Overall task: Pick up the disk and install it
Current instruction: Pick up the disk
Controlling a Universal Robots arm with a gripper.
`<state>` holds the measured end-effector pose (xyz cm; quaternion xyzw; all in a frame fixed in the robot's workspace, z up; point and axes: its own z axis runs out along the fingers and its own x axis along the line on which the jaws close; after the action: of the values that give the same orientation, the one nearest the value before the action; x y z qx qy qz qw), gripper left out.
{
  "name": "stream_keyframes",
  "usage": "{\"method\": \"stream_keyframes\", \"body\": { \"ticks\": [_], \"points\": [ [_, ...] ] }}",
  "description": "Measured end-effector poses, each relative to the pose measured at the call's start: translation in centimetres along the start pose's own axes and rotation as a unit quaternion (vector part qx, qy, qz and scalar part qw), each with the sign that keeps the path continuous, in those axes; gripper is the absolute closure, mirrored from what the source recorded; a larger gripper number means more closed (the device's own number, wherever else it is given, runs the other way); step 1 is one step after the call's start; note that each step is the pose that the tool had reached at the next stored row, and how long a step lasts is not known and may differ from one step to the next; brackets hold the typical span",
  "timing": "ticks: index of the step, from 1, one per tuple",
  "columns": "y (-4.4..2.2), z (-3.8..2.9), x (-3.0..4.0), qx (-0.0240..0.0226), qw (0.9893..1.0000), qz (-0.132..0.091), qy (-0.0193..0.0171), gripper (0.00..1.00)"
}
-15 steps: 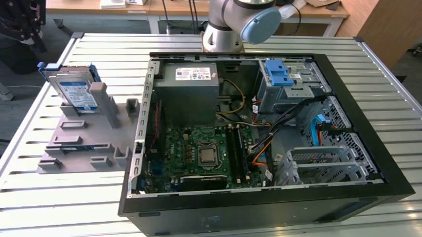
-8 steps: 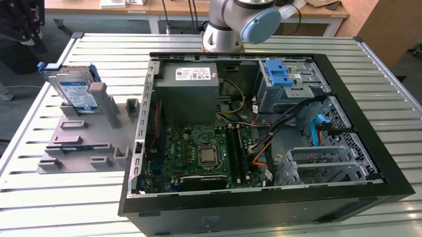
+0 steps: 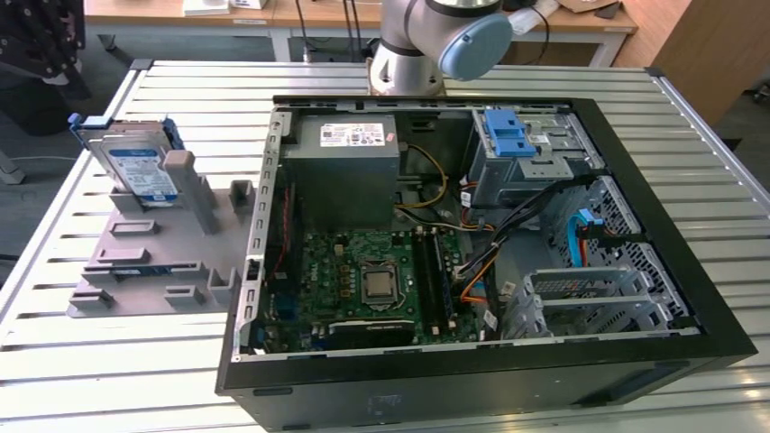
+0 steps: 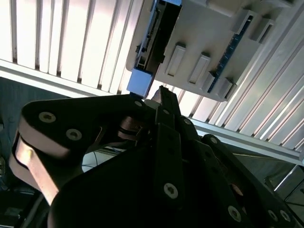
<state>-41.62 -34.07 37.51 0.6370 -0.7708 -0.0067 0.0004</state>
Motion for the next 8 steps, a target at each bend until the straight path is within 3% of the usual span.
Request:
{"method": "stream_keyframes", "body": {
  "ticks": [6, 8],
  "points": [
    [0.37, 1.01, -0.11, 0.0014, 0.9999, -0.014, -0.0002, 0.89],
    [0.42, 1.10, -0.10, 0.0029, 0.9999, -0.015, -0.0003, 0.77]
  ]
}}
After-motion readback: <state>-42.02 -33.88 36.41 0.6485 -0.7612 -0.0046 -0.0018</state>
